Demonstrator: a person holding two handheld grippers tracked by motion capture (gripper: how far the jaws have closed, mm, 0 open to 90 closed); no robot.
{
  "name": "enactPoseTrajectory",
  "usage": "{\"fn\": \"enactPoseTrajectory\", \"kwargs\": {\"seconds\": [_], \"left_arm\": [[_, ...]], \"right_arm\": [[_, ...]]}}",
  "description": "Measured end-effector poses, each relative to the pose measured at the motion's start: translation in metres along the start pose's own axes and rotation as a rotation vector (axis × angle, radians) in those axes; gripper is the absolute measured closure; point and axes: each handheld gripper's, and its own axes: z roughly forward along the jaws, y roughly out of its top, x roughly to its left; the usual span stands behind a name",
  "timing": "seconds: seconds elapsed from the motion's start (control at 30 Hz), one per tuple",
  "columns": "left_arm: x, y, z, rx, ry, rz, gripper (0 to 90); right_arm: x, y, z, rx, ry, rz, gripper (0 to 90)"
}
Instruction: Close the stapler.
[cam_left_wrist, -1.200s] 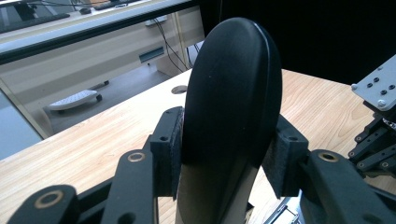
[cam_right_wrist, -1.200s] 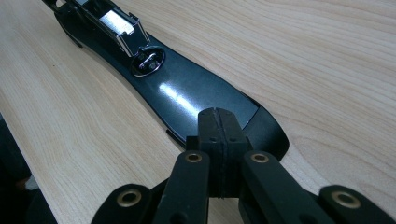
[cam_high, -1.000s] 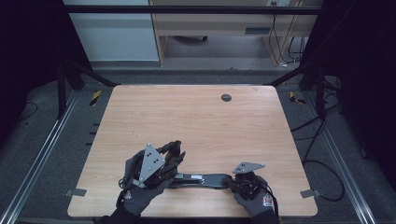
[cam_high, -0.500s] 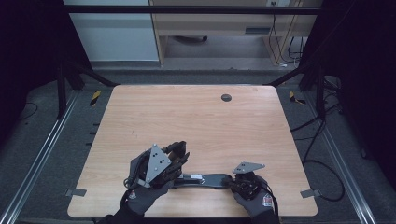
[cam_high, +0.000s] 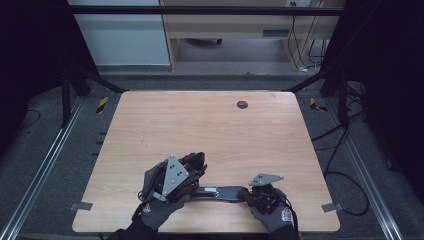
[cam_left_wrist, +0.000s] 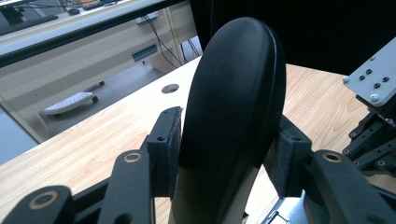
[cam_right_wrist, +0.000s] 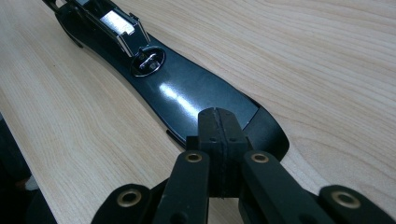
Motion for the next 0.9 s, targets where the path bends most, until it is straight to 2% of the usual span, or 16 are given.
{"fn": "enactPoseTrajectory", "kwargs": {"seconds": [0.1,0.43,0.67,0.9], "left_arm": [[-0.003,0.0,0.002,0.005,-0.001,0.015,51.3],[-0.009,0.001,0.009,0.016,-0.011,0.027,50.5],[-0.018,0.001,0.017,0.031,-0.009,0.069,50.3],[-0.024,0.001,0.023,0.044,-0.011,0.09,49.8]], "right_arm": [[0.0,0.0,0.0,0.0,0.0,-0.001,90.0],[0.0,0.0,0.0,-0.002,0.0,0.0,90.0],[0.0,0.0,0.0,-0.003,-0.001,-0.002,90.0],[0.0,0.0,0.0,-0.003,0.0,-0.002,90.0]]}}
